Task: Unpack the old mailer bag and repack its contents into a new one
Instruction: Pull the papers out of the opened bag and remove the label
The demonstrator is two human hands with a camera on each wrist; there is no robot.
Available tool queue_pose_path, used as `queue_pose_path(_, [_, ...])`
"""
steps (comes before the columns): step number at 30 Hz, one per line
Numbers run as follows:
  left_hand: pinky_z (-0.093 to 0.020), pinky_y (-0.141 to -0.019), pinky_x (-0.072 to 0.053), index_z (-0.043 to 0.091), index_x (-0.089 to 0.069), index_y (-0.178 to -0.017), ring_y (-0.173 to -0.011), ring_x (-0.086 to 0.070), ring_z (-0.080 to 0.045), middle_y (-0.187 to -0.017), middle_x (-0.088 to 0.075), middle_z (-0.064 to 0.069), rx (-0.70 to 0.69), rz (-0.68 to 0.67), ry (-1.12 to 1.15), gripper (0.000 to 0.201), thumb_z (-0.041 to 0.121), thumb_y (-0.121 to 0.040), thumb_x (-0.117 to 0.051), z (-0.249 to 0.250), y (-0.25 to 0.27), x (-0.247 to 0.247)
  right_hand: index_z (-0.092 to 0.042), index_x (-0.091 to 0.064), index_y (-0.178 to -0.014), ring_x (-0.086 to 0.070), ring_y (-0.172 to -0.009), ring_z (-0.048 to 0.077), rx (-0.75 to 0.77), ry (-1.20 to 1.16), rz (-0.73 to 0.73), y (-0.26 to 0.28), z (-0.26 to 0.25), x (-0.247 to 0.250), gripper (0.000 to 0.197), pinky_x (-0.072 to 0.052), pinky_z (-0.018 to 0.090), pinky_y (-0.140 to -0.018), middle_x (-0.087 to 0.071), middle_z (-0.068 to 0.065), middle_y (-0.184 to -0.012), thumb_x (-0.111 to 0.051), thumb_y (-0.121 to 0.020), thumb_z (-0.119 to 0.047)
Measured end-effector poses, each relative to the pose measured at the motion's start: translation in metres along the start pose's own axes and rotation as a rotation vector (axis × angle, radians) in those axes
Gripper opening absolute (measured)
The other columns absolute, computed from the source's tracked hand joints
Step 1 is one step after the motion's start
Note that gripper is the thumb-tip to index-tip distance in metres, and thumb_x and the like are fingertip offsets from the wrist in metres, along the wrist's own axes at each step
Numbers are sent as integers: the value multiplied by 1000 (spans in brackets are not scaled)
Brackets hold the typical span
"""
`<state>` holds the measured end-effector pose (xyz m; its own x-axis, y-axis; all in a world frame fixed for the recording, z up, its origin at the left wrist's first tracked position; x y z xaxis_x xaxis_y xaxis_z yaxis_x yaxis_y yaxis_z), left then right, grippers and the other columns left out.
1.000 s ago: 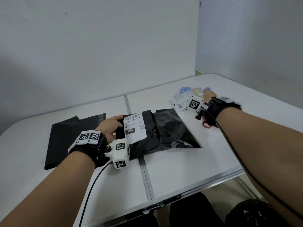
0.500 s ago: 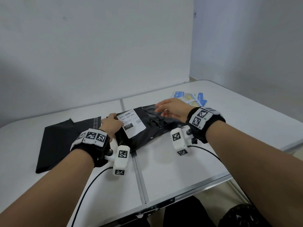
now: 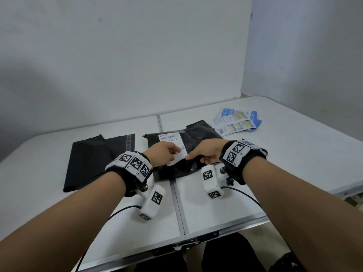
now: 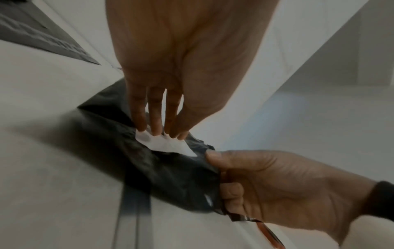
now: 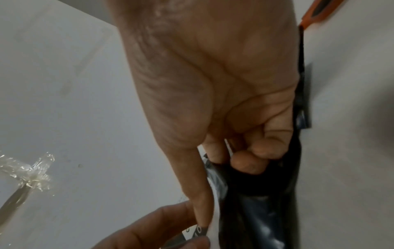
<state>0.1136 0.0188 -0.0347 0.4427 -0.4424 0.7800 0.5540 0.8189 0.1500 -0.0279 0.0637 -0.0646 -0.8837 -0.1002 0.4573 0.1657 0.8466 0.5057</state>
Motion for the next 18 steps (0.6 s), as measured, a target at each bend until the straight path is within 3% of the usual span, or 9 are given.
queue_pose_path(3, [-5,-69,-45,10,-63,-120,-99,-56,-12,-114,-62,1,-6,-8,26,36,-1,-87,-52,-5,0,-3,-16,-50,-68,-37,-51,11,29,34,-5,0,2,-7,30,-34,20,-49,-44,1,-62,-76,-78,-25])
queue_pose_path(7, [-20,-88,-44,13,-69,-108,-92,-56,-10,-102,-66,1,-61,57,38,23,15,-86,-65,-5,-4,-5,-17,-42,-61,-41,-54,9,93,-50,24,-1,4,-6,37,-37,17,-52,-42,-1,-61,-70,-84,-14])
queue_pose_path(12, [-18,-76,-45,18,-69,-98,-80,-58,-6,-89,-67,6,-84,62,6,25,33,-79,-72,3,-7,-13,-16,-42,-64,-44,-56,10,112,-102,3,3,7,-7,33,-40,18,-59,-46,1,-63,-65,-86,-6])
queue_pose_path(18, [-12,-66,-41,15,-69,-93,-78,-58,-7,-81,-65,7,-81,130,-37,20,31,-80,-72,7,-10,-12,-15,-45,-62,-46,-55,10,110,-96,5,4,7,-9,33,-41,17,-57,-49,2,-62,-64,-87,-5])
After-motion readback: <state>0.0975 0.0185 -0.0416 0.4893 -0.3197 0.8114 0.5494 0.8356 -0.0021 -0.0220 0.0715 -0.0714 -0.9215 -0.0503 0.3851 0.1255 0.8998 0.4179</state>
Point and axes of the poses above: each hand's wrist, its own y-axis away from the middle knuckle, its own x-axis out of the back of the hand, z = x × y, the point moved 7 cm from there along -y, towards the middle knuckle
